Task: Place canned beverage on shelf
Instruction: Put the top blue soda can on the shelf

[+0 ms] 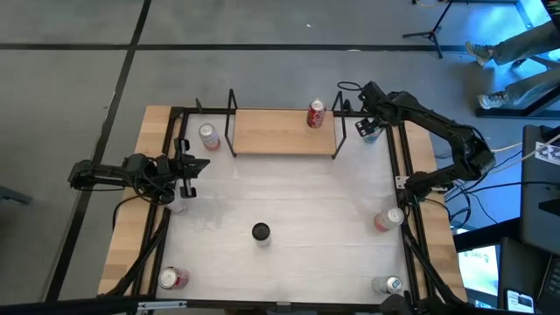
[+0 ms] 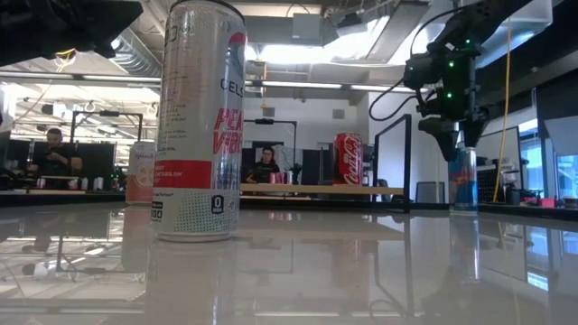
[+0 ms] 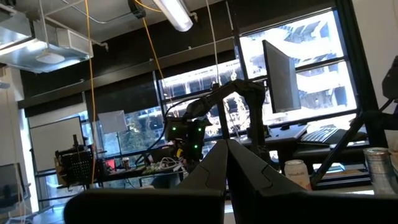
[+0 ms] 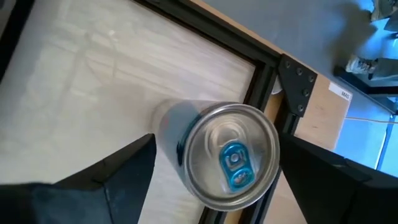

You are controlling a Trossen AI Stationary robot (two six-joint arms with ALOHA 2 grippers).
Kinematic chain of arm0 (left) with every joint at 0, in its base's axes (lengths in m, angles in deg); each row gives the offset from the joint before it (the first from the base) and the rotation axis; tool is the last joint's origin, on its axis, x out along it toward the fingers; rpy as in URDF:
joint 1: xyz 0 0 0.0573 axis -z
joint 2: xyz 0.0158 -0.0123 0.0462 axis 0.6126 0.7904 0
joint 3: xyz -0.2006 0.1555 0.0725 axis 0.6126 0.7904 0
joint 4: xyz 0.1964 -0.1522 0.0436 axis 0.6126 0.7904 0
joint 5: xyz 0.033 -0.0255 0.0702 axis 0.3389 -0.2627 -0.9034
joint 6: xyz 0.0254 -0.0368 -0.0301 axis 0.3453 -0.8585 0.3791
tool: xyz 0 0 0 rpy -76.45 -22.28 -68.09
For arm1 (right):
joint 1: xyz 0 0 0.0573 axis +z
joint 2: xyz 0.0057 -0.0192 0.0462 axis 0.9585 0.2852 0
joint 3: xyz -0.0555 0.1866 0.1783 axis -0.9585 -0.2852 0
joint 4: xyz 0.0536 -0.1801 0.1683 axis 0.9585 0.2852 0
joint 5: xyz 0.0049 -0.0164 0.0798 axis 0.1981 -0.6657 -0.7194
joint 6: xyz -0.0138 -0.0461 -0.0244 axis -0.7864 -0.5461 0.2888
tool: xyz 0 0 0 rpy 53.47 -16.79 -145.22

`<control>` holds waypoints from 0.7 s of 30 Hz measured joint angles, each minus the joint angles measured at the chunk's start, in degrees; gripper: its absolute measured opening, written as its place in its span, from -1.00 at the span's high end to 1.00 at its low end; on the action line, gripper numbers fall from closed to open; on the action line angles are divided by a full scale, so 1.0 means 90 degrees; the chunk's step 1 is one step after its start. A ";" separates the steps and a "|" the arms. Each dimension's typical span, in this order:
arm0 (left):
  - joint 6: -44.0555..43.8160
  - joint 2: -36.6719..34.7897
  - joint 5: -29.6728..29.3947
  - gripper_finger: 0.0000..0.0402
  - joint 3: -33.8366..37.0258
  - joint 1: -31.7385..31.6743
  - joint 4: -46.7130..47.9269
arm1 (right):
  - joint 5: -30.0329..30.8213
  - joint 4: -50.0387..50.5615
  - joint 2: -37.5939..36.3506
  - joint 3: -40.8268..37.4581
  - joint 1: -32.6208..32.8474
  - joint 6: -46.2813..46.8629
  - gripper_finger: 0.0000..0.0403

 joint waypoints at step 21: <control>0.0000 0.0000 0.0005 0.99 0.0000 0.0000 0.0000 | -0.0139 0.0086 -0.0153 0.0044 0.0017 -0.0394 -0.20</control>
